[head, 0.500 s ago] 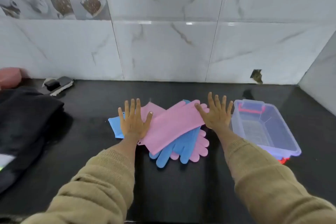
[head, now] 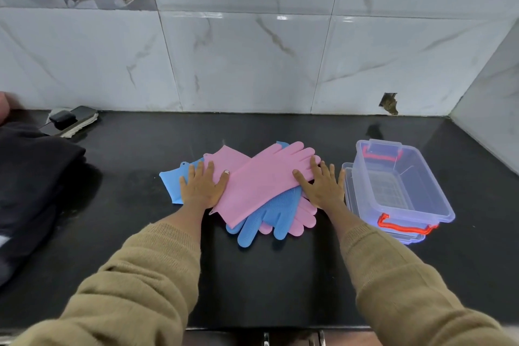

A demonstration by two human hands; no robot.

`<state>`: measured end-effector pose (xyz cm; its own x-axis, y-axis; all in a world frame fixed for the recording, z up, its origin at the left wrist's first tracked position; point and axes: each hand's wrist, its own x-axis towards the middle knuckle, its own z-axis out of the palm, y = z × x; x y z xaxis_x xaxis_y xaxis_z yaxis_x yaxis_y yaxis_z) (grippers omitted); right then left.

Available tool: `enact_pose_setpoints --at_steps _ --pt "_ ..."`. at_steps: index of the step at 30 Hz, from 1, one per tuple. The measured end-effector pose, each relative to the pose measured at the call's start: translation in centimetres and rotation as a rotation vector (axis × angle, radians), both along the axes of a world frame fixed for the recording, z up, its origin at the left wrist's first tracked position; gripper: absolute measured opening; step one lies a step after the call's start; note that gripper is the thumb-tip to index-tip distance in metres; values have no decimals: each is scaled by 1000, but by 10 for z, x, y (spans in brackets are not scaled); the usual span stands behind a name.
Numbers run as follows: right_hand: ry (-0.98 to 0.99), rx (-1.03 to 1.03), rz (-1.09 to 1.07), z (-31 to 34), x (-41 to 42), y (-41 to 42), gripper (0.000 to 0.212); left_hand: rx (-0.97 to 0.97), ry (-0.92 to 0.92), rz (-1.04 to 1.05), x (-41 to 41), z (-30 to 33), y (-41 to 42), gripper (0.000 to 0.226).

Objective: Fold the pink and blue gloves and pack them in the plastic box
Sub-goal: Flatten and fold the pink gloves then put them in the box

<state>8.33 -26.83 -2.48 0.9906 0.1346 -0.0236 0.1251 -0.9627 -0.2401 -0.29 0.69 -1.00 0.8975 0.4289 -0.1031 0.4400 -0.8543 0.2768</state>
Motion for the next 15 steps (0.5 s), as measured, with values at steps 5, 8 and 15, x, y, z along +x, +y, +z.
enact_pose_setpoints --at_steps 5,8,15 --pt "-4 10 5 -3 0 2 82 24 -41 31 5 1 2 70" --pt "-8 29 36 -7 1 4 80 43 -83 69 11 6 3 74" --pt "-13 154 149 -11 -1 24 82 81 -82 47 20 12 -2 48"
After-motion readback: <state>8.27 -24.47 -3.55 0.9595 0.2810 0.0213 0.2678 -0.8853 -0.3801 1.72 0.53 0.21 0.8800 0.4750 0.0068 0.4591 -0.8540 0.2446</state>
